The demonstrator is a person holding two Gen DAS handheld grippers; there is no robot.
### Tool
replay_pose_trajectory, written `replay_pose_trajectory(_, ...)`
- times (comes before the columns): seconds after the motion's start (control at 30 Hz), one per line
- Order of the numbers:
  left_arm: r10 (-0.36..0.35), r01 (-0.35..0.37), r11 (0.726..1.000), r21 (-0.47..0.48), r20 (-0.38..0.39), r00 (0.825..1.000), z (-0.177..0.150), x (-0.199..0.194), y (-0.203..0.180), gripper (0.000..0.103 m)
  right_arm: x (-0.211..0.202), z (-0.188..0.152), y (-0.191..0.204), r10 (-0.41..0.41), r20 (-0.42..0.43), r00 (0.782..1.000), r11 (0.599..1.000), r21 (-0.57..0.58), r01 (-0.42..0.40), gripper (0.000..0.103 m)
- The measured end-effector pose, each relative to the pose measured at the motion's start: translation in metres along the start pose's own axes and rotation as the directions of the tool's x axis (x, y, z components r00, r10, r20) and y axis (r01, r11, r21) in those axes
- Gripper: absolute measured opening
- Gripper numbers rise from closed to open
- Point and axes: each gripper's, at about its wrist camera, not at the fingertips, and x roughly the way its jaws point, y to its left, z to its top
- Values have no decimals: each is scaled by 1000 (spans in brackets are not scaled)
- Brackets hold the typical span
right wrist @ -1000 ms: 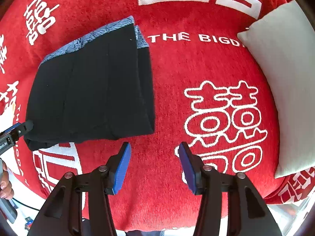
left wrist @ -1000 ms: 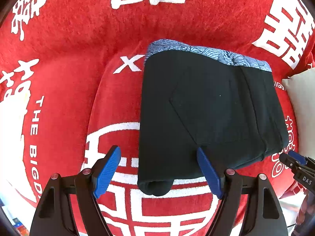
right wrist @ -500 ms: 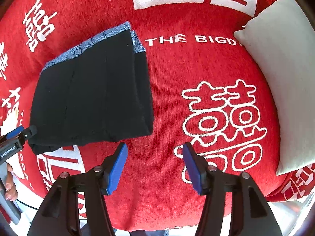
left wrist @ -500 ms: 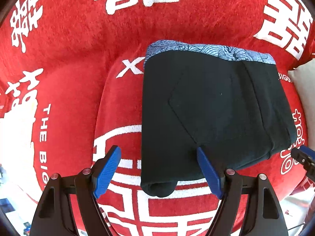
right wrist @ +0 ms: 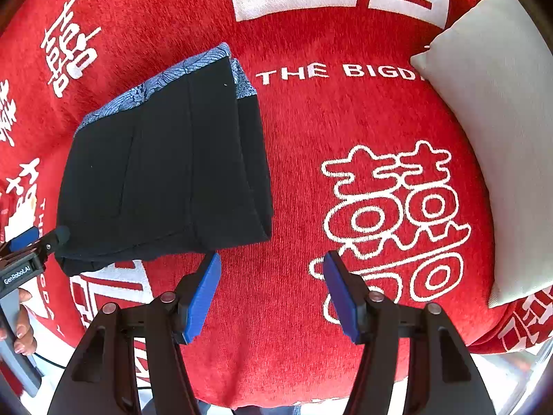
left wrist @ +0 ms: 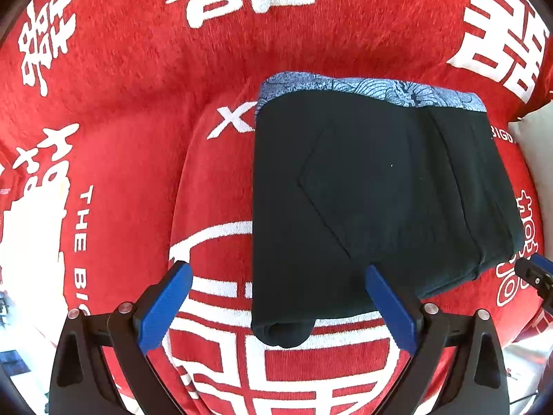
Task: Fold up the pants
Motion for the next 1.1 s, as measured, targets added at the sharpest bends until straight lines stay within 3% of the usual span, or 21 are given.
replay_pose_trajectory(0.43, -22, 23, 1000, 7, -28, 999, 3, 5, 0, 100, 0, 2, -4, 27, 17, 999, 1000, 11, -27, 70)
replay_pose_trajectory(0.77, -66, 66, 998, -7, -30, 997, 9, 5, 6, 100, 4, 7, -8, 102, 16, 995, 994, 45, -102, 72)
replay_pose_trajectory(1.1, -195, 193, 978, -85, -18, 981, 42, 14, 28, 100, 17, 30, -23, 186, 4, 983, 977, 108, -185, 72)
